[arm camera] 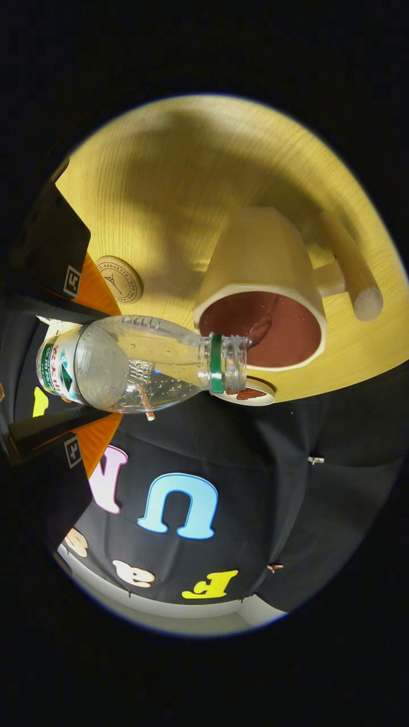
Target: Take the bottle from table, then pour the juice into the cup, finally place the bottle on the coaster
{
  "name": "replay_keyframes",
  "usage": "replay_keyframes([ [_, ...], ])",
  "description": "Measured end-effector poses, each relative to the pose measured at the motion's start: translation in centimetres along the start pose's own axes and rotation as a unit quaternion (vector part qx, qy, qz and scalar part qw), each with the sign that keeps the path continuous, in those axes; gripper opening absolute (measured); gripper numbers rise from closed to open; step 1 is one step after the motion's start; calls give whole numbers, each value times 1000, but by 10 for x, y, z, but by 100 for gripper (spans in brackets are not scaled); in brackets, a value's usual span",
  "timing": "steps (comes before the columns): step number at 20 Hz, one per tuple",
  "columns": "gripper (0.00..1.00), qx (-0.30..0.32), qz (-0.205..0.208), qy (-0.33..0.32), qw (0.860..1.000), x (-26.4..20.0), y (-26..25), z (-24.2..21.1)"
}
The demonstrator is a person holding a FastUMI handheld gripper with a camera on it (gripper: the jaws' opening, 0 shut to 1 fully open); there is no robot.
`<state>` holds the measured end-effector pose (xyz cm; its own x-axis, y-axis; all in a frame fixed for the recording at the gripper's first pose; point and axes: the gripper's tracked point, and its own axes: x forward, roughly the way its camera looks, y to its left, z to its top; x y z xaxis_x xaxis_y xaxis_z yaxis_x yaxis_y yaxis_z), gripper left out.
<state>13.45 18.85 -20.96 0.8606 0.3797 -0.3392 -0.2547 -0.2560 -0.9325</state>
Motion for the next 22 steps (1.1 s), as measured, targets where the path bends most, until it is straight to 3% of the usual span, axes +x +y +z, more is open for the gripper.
replay_keyframes([
  [22, 72, -74, -10, -14, 997, 7, -22, 2],
])
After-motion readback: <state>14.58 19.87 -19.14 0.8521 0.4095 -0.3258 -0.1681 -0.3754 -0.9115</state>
